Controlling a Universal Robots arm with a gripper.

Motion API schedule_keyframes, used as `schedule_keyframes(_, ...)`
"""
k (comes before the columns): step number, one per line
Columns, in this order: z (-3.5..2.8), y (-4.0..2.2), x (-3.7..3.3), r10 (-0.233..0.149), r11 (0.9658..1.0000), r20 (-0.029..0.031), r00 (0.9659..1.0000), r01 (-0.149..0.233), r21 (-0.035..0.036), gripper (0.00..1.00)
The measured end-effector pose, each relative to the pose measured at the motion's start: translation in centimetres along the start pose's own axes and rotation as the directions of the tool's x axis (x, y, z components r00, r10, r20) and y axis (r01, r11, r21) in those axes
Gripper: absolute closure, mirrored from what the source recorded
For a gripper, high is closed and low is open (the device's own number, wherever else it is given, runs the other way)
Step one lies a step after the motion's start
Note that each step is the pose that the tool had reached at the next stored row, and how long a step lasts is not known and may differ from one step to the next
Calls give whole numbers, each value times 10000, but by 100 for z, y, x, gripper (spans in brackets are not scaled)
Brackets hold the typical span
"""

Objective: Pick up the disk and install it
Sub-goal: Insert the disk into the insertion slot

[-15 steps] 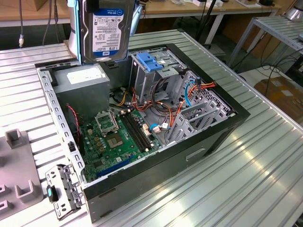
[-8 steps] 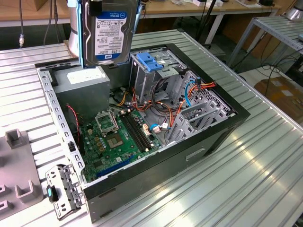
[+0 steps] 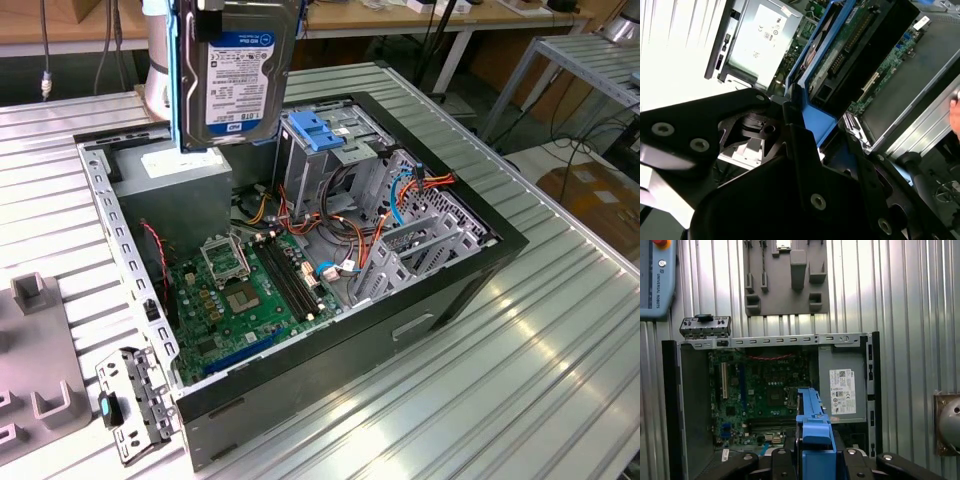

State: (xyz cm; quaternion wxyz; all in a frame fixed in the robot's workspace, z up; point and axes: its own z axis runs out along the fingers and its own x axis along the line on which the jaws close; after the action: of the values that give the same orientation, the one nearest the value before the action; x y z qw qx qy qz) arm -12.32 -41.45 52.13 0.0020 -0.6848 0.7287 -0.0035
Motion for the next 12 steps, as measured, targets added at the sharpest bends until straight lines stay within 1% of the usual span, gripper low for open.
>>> schedule_keyframes(4,1,-4,52,0,10000,0,10000,0,0,63)
schedule_keyframes(10,1,-12,151,0,10000,0,10000,0,0,63)
schedule_keyframes(12,1,-14,172,0,10000,-1,10000,0,0,63)
